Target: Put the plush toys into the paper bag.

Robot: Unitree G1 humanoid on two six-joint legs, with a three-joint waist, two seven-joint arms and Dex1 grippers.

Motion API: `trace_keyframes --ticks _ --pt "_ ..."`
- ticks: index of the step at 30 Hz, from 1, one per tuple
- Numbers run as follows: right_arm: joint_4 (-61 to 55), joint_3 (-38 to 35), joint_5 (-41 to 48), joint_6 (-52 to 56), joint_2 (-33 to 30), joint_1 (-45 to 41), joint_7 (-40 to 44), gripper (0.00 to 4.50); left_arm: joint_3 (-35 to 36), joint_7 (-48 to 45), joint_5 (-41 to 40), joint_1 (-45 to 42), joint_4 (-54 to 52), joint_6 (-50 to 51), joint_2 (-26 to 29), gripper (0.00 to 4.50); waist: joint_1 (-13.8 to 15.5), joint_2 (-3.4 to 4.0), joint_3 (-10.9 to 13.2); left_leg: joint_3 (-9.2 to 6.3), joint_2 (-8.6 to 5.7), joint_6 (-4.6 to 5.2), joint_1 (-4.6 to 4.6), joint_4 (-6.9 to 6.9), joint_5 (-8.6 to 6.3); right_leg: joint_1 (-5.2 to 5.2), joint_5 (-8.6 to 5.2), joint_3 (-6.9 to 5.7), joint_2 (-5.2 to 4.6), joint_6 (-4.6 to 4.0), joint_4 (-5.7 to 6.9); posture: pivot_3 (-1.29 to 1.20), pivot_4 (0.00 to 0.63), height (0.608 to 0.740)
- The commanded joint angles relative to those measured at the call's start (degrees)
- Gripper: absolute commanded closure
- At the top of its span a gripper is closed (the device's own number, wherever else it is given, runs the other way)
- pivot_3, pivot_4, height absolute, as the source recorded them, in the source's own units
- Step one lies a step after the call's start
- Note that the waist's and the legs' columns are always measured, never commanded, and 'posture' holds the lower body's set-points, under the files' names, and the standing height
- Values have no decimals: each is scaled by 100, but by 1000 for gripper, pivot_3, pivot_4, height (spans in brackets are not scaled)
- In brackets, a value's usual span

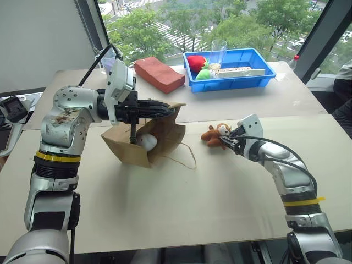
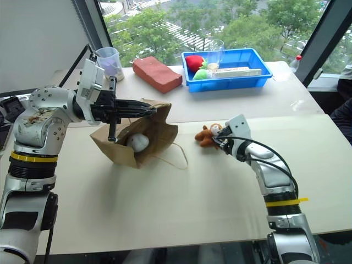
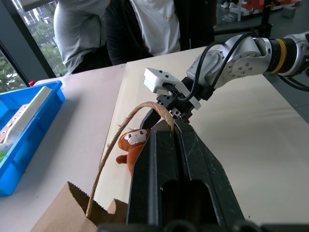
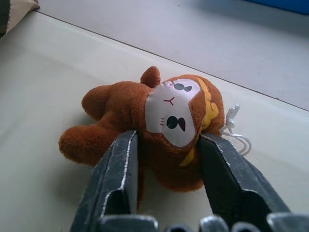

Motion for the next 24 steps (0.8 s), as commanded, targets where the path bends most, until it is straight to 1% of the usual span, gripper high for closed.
trace_keyframes --ticks 1,2,3,6,8,10,13,16,19,24 --pt "-105 -179 99 -155 5 9 67 3922 124 22 -124 -8 -216 39 96 4500 0 0 0 0 0 0 0 0 0 0 0 0 0 0 -1 0 150 740" --pt "-157 -211 145 -154 11 17 99 4272 124 22 -122 -8 -218 39 95 4500 -1 0 0 0 0 0 0 1 0 0 0 0 0 0 -1 0 150 740" --pt "-342 -300 336 -37 24 9 210 4454 120 20 -119 -17 -212 41 93 4500 -1 0 0 0 0 0 0 1 0 0 0 0 0 0 -1 0 150 740" --pt "-989 -493 1145 608 25 -5 676 4454 114 0 -104 -42 -167 29 87 4500 -4 0 0 0 1 0 0 0 0 0 0 0 1 0 -1 0 150 740" --pt "-1636 -375 1619 1072 -96 25 1042 4454 89 -11 -81 -51 -119 -5 56 4500 -1 0 0 -1 1 0 -2 -1 0 -1 0 0 1 0 -1 0 150 740" --pt "-2033 -284 1847 1394 -98 -1 1061 4454 70 -15 -76 -62 -98 -18 23 4500 3 0 0 -5 4 2 -2 -2 -1 -1 0 -3 3 0 -1 0 150 740" --pt "-2325 19 1918 1726 250 -197 719 4454 33 -29 -58 -145 -25 -39 -32 4500 10 0 0 -7 3 3 -2 0 -2 2 0 -5 3 0 -2 0 150 740" --pt "-2182 342 1734 1712 644 -375 459 4454 13 -64 -40 -216 47 -67 -67 4500 6 0 0 -6 3 3 -2 6 -2 1 0 -3 3 0 -2 0 150 740" --pt "-1765 676 1478 1454 976 -577 347 4454 -21 -98 -36 -251 61 -68 -108 4500 5 1 0 -6 2 2 -1 7 -1 0 0 -3 3 -1 1 0 150 740" --pt "-892 828 1184 944 1558 -1028 199 4454 -80 -128 -71 -292 10 -28 -154 4500 9 1 0 -11 0 0 -2 4 -1 -2 1 -5 2 -1 3 0 150 740"
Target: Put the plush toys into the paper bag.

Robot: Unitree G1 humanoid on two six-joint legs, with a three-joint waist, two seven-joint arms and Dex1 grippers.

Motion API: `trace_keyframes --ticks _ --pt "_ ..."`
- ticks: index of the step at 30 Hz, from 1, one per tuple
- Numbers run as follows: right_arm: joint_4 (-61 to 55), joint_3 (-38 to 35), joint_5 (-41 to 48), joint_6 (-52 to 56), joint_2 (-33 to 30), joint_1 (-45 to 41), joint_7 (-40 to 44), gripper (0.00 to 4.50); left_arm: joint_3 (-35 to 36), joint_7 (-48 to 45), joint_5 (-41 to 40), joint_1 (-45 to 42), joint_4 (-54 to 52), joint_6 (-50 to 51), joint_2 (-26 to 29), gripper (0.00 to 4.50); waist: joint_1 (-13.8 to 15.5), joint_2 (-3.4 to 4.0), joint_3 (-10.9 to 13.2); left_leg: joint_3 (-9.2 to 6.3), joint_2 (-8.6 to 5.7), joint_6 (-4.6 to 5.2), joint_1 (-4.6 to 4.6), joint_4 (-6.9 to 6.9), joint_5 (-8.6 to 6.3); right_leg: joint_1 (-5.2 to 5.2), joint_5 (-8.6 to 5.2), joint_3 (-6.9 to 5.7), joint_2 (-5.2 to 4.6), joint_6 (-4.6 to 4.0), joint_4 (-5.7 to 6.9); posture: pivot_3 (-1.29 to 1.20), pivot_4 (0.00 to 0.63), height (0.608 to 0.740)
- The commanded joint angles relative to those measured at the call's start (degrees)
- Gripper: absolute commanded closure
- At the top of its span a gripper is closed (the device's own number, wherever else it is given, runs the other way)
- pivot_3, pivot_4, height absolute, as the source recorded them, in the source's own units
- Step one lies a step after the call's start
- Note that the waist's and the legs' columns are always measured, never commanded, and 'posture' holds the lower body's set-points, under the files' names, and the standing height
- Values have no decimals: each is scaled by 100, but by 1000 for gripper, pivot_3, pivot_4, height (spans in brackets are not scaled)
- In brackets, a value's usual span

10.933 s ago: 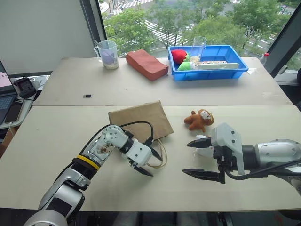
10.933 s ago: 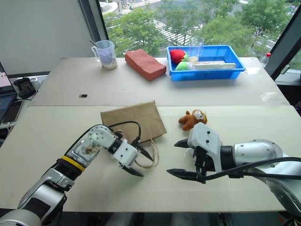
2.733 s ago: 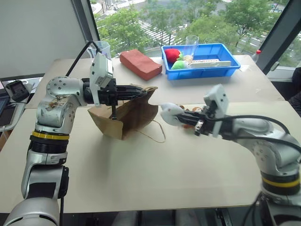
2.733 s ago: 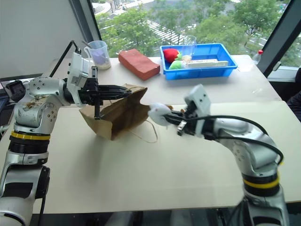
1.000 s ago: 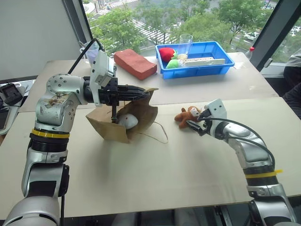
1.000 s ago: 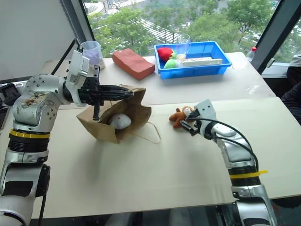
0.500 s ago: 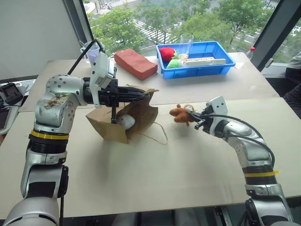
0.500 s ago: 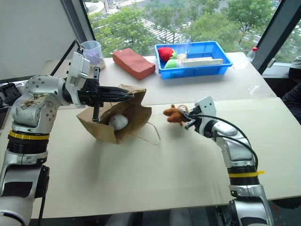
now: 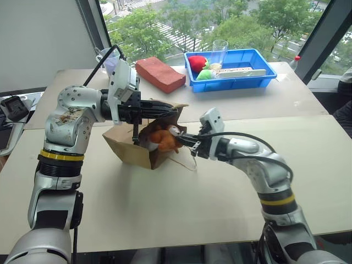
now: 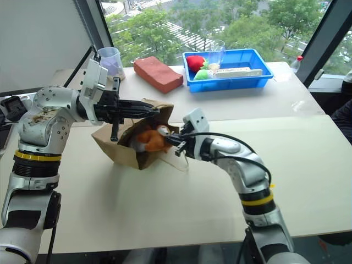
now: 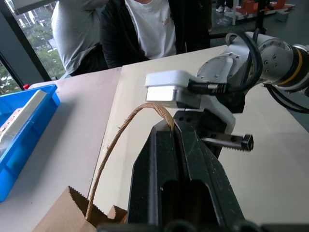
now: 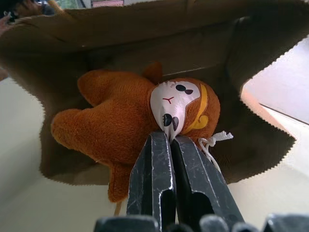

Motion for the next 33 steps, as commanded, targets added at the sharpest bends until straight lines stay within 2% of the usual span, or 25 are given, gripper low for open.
trace_keyframes --ticks 1,7,11,12,18,23,29,33 --pt "330 5 -149 -487 278 -321 -86 4454 8 -52 -83 -186 -113 -7 -4 4500 -9 0 0 -2 0 0 0 -1 0 0 0 -1 0 0 0 0 150 740" --pt "1253 33 -507 -1065 786 -513 -321 4454 -25 -121 -163 -163 -210 101 -3 4500 -34 1 0 -4 2 -2 0 -6 0 -4 0 -3 1 0 1 0 150 740" --pt "1943 -427 -348 -1199 1243 -568 -655 4454 -18 -131 -207 -167 -269 185 -22 4500 -38 2 0 -5 2 -3 0 -5 1 -4 0 -2 2 0 2 0 150 740" --pt "2016 -522 -283 -1165 1299 -582 -670 3797 -18 -133 -206 -166 -270 190 -19 4500 -38 2 0 -5 2 -4 0 -5 1 -4 0 -2 2 -1 2 0 150 740" --pt "1672 -445 -319 -983 1100 -427 -336 1738 -26 -125 -211 -141 -265 185 29 4500 -43 4 1 -7 1 -5 0 -6 0 -6 1 -2 2 -1 2 0 150 740" --pt "458 -405 -142 -486 465 -54 0 16 -16 -92 -194 -138 -251 168 44 4500 -31 4 1 -7 1 -5 0 -7 0 -5 0 -3 2 0 3 0 150 740" --pt "-1147 -558 434 326 -774 536 602 16 -8 -85 -142 -140 -130 68 67 4500 -9 4 1 -6 -1 -3 -2 -5 -1 -2 0 -4 1 0 -1 0 150 740" --pt "-1709 -194 434 164 -1679 1000 1315 16 -9 -74 -125 -155 -75 18 49 4500 0 3 1 -3 0 0 -2 -3 -3 3 0 -5 2 0 -3 0 150 740"
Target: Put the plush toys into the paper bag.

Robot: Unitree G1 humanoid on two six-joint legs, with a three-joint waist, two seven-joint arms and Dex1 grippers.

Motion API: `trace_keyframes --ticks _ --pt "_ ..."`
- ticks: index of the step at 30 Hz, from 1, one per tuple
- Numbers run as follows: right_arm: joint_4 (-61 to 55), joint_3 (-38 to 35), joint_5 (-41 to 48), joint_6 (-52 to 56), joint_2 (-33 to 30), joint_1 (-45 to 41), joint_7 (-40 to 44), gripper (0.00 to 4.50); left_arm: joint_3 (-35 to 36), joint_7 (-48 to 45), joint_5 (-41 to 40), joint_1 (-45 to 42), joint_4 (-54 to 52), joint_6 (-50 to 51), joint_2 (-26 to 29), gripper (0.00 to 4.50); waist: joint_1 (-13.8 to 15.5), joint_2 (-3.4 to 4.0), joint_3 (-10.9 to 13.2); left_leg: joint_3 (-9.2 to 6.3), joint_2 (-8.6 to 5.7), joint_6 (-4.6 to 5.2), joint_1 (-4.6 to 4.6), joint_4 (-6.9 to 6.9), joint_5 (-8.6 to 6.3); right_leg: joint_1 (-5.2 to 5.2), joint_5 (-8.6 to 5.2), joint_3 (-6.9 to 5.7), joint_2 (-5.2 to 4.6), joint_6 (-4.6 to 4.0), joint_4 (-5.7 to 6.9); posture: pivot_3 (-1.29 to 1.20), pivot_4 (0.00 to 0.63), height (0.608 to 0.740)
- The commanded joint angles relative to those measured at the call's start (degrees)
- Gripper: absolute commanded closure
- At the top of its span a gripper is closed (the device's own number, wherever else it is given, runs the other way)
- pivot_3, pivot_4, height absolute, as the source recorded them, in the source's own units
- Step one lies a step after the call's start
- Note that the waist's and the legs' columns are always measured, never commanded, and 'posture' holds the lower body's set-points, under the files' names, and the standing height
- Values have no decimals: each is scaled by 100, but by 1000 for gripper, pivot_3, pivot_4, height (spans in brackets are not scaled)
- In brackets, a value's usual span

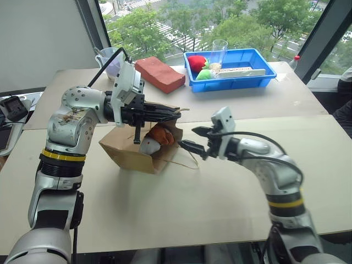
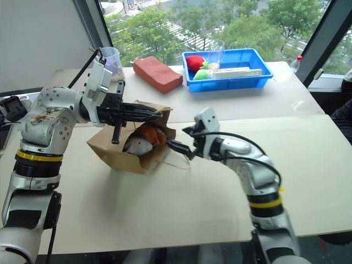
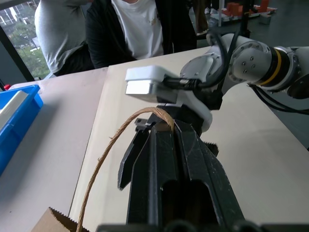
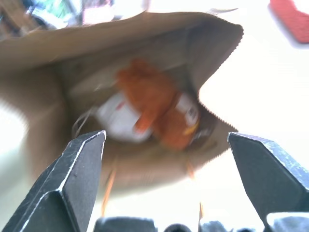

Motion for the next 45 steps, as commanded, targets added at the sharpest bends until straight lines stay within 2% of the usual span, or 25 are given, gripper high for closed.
trace_keyframes --ticks 1,2,9,14,19,23,28,32,38,41,45 --pt "-504 425 -68 -309 -497 252 594 16 96 15 0 -143 21 -120 21 4500 -2 -1 0 1 0 1 0 0 0 1 0 0 0 0 -1 0 150 740" --pt "-507 544 -154 -431 -575 299 645 16 96 13 3 -147 33 -131 19 4500 -15 -1 0 1 1 1 1 3 -1 3 0 0 1 0 -1 0 150 740" --pt "470 1313 -1040 -1296 -69 176 350 16 63 20 29 -159 59 -188 -35 4500 1 -2 1 11 5 0 5 14 0 1 0 7 4 0 -8 0 150 740" --pt "846 1395 -1364 -1708 38 122 353 1447 79 32 23 -128 20 -177 -5 4500 37 -2 1 8 2 -1 3 12 0 1 1 6 3 -1 -5 0 150 740" --pt "996 1393 -1504 -1961 87 226 359 3225 93 67 12 -89 -40 -156 1 4500 22 -1 1 7 4 -1 3 6 0 0 1 4 4 -1 -5 0 150 740" --pt "662 943 -1289 -1963 95 314 250 4473 96 86 60 -99 85 -240 -12 4500 32 -1 1 7 4 -1 3 8 0 1 1 5 4 -1 -8 0 150 740" --pt "-648 -334 -278 -1084 -14 272 -59 4473 27 268 449 -665 1208 -963 -457 4500 104 -2 1 6 2 -1 2 13 0 2 1 5 3 -1 -13 0 150 740" --pt "-1564 -883 311 -358 -247 34 -390 4473 138 392 685 -1475 2675 -1699 -971 4500 189 -3 1 4 0 -1 1 15 0 7 1 0 3 -1 -23 0 150 740" --pt "-2289 -1200 1133 595 -473 -396 -860 4473 270 195 924 -2481 4507 -2510 -1381 4500 143 -5 2 7 0 5 -9 13 -3 8 1 -4 1 0 -18 0 150 740" --pt "-2483 -1137 1450 954 -677 -443 -910 4473 235 -136 997 -2657 4925 -2562 -1431 4500 138 -5 2 8 0 13 -9 13 -8 8 2 -5 -1 2 -15 0 150 740" --pt "-2257 -643 1395 1244 -453 -672 -1321 4473 32 -670 1267 -2534 5184 -2554 -1360 4500 121 -5 2 10 -1 18 -9 17 -10 7 3 -6 -1 3 -10 0 150 740"
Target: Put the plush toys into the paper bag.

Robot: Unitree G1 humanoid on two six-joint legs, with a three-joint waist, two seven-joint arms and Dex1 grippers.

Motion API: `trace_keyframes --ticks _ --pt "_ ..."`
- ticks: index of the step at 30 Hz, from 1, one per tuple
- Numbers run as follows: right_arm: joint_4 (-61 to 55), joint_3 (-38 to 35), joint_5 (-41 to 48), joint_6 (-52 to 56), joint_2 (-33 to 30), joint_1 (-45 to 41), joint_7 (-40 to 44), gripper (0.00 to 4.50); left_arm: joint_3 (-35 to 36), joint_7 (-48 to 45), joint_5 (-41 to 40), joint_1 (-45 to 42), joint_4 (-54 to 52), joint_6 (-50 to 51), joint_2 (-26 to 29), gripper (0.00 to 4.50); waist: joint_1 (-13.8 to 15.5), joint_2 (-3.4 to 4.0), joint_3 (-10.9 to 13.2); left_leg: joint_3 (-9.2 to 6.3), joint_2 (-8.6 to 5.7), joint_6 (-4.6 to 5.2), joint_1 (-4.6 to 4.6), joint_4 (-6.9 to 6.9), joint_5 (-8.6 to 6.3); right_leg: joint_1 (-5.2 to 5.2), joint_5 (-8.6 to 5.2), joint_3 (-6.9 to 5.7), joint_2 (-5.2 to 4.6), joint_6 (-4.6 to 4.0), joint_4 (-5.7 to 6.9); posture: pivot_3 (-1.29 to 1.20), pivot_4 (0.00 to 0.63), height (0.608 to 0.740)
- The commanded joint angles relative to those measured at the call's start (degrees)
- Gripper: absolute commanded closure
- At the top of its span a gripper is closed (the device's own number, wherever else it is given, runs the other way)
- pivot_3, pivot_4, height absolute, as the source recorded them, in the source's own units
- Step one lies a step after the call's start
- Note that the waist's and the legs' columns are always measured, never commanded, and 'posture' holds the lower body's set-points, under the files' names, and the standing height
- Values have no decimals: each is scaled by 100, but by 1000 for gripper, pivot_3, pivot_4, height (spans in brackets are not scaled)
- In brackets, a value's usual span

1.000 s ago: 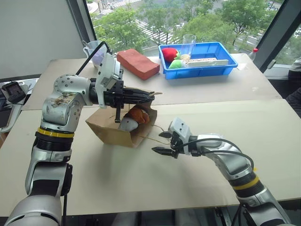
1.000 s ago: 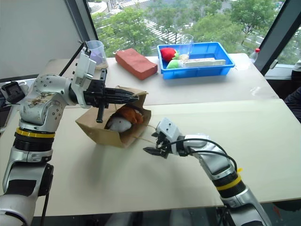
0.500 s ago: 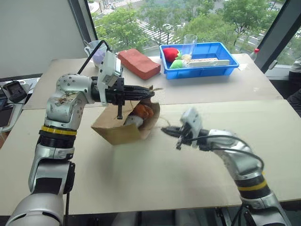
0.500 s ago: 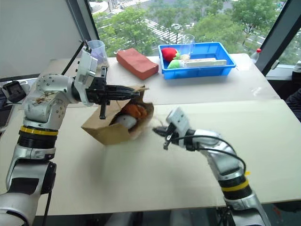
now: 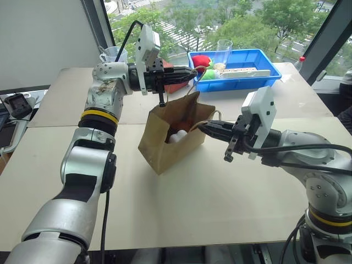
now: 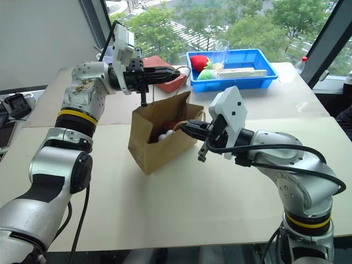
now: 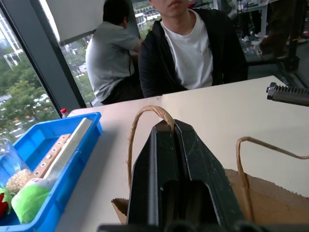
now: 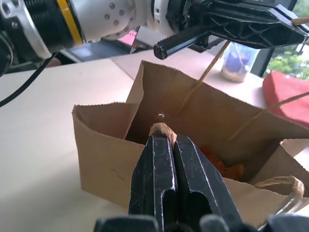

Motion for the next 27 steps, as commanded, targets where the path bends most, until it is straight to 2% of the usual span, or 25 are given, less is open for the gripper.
trace_keyframes --ticks 1,6,10,14,17,19,20,24,25,27 --pt "145 431 -159 50 147 -276 -298 4473 -74 -417 182 19 53 -33 79 4500 -6 0 0 0 0 0 0 2 0 0 0 0 0 0 1 0 150 740" --pt "1186 1202 -1009 -662 730 -829 -614 4473 -42 -541 285 317 -176 12 240 4500 -82 0 0 1 -1 -2 0 11 1 -2 0 2 0 0 12 0 150 740" --pt "1775 1518 -1495 -1247 944 -1042 -491 4473 48 -501 198 567 -707 258 415 4500 -114 0 0 -9 0 -5 -1 7 3 -7 0 -3 1 1 16 0 150 740" --pt "1804 1541 -1496 -1392 871 -1094 -97 4473 148 -314 22 1007 -1701 742 594 4500 -134 1 0 -11 -1 -5 -3 -1 2 -15 1 -4 -1 3 14 0 150 740" --pt "1659 1434 -1310 -1320 600 -1099 396 4473 310 183 -109 1364 -2556 1269 699 4500 -137 1 0 -14 -1 -5 -6 0 2 -17 2 -4 0 3 12 0 150 740" --pt "1594 1332 -1157 -1240 409 -1125 681 4500 401 396 -285 1627 -3218 1813 809 3832 -138 1 0 -13 -1 -5 -8 2 2 -17 2 -3 0 3 11 0 150 740" --pt "1581 1284 -1065 -1197 305 -1142 821 4186 448 467 -421 1772 -3581 2109 888 3505 -138 1 0 -13 0 -5 -7 3 2 -17 2 -2 1 3 11 0 150 740" --pt "1539 1133 -713 -1099 -181 -1257 1476 2873 770 798 -933 2470 -5022 3116 1405 1694 -158 2 0 -14 6 -5 -4 1 2 -17 2 0 6 3 13 0 150 740" --pt "1530 1095 -636 -1093 -343 -1314 1665 2462 940 906 -1062 2654 -5340 3358 1608 1076 -157 2 0 -14 7 -5 -4 -2 2 -18 2 1 6 3 13 0 150 740" --pt "1537 1001 -472 -1046 -597 -1428 1964 1795 1206 1048 -1279 2976 -5841 3716 1985 172 -170 3 1 -13 9 -5 -4 -4 1 -22 2 4 10 3 13 0 150 740"
